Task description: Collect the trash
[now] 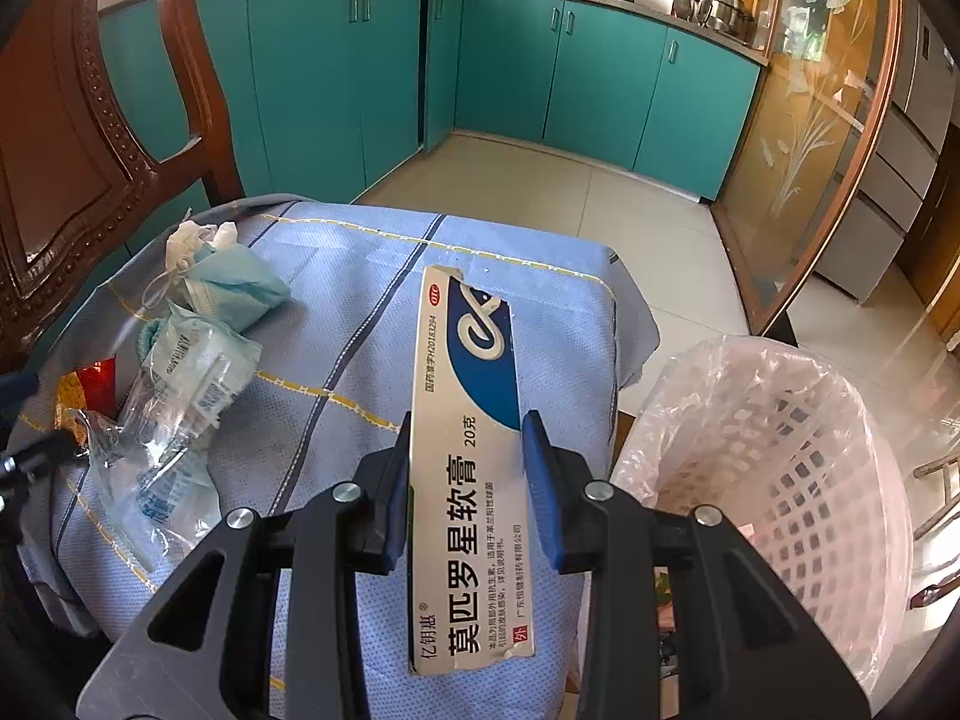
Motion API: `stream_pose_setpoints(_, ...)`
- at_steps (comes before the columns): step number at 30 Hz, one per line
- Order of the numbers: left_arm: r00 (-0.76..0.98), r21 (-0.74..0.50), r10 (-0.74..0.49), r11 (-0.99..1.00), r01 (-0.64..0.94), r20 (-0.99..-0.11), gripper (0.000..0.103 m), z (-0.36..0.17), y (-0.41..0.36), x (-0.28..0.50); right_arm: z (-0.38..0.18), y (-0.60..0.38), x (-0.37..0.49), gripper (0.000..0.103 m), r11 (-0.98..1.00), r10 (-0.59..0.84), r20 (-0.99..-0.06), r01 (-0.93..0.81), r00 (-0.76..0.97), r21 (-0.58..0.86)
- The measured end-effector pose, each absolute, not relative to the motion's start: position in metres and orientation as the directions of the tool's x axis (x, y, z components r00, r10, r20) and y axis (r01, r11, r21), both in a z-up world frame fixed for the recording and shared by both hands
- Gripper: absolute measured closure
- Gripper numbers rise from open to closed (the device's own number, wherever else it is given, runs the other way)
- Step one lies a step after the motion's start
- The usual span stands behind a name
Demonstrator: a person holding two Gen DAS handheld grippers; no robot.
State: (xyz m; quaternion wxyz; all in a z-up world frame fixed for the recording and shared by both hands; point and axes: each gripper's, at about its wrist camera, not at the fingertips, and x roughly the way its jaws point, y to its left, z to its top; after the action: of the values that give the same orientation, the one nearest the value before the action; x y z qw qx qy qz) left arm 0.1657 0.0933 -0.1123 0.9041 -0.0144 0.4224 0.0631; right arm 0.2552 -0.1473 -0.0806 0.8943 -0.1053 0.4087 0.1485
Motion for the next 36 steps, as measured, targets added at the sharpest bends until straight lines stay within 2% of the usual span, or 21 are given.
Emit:
stream_pose_setpoints(2,0.622,0.057,0.143,0.986,-0.155,-0.770,0.013,-0.112,0.093,0.171,-0.081,-0.146,0.255,0.069,0.933,0.181,-0.762,-0.355,0.622,-0.068)
stream_pose_setpoints(6,0.594,0.014,0.121,0.983,-0.183,-0.796,0.013,-0.121,0.102,0.178,-0.083,-0.146,0.254,0.069,0.930,0.180,-0.765,-0.359,0.618,-0.072)
stream_pose_setpoints(10,0.566,0.000,0.105,0.983,-0.182,-0.818,0.035,-0.136,0.103,0.192,-0.083,-0.145,0.253,0.069,0.928,0.183,-0.766,-0.365,0.616,-0.072)
stream_pose_setpoints(14,0.574,-0.032,0.076,0.984,-0.176,-0.815,0.035,-0.138,0.100,0.193,-0.083,-0.146,0.253,0.069,0.928,0.183,-0.767,-0.366,0.615,-0.072)
stream_pose_setpoints(15,0.576,-0.026,0.075,0.986,-0.166,-0.814,0.041,-0.138,0.098,0.193,-0.084,-0.146,0.253,0.069,0.928,0.182,-0.768,-0.366,0.614,-0.073)
stream_pose_setpoints(16,0.577,-0.030,0.061,0.989,-0.146,-0.815,0.054,-0.139,0.095,0.194,-0.084,-0.145,0.253,0.069,0.928,0.182,-0.768,-0.366,0.614,-0.073)
stream_pose_setpoints(17,0.577,-0.051,0.033,0.990,-0.130,-0.816,0.059,-0.140,0.093,0.195,-0.084,-0.145,0.253,0.069,0.927,0.183,-0.768,-0.367,0.614,-0.073)
stream_pose_setpoints(19,0.572,-0.113,-0.034,0.988,-0.102,-0.820,0.075,-0.141,0.089,0.197,-0.083,-0.144,0.253,0.069,0.926,0.184,-0.767,-0.371,0.614,-0.074)
stream_pose_setpoints(21,0.566,-0.153,-0.098,0.987,-0.051,-0.819,0.079,-0.140,0.080,0.197,-0.083,-0.143,0.253,0.069,0.926,0.183,-0.767,-0.371,0.614,-0.075)
stream_pose_setpoints(23,0.576,-0.193,-0.161,0.981,0.006,-0.801,0.076,-0.131,0.071,0.194,-0.083,-0.145,0.253,0.069,0.927,0.182,-0.767,-0.367,0.615,-0.073)
stream_pose_setpoints(24,0.591,-0.191,-0.166,0.981,0.021,-0.789,0.059,-0.124,0.068,0.193,-0.083,-0.145,0.254,0.069,0.928,0.182,-0.767,-0.364,0.615,-0.072)
stream_pose_setpoints(25,0.609,-0.177,-0.153,0.984,0.021,-0.778,0.032,-0.117,0.066,0.193,-0.083,-0.146,0.254,0.069,0.930,0.181,-0.767,-0.362,0.615,-0.071)
stream_pose_setpoints(26,0.645,-0.153,-0.125,0.988,0.013,-0.754,0.024,-0.107,0.065,0.193,-0.083,-0.147,0.254,0.069,0.931,0.180,-0.767,-0.359,0.616,-0.070)
stream_pose_setpoints(27,0.671,-0.126,-0.097,0.992,0.005,-0.735,0.021,-0.100,0.065,0.194,-0.083,-0.148,0.254,0.069,0.931,0.179,-0.767,-0.357,0.616,-0.070)
stream_pose_setpoints(29,0.680,-0.075,-0.042,0.997,-0.018,-0.732,0.021,-0.093,0.066,0.203,-0.083,-0.148,0.254,0.069,0.931,0.180,-0.767,-0.358,0.616,-0.069)
stream_pose_setpoints(33,0.607,0.012,0.099,0.989,-0.145,-0.789,0.021,-0.107,0.079,0.250,-0.084,-0.145,0.254,0.069,0.927,0.184,-0.768,-0.369,0.613,-0.073)
stream_pose_setpoints(36,0.540,0.050,0.148,0.980,-0.190,-0.829,0.021,-0.131,0.086,0.279,-0.083,-0.142,0.252,0.069,0.922,0.193,-0.765,-0.381,0.615,-0.073)
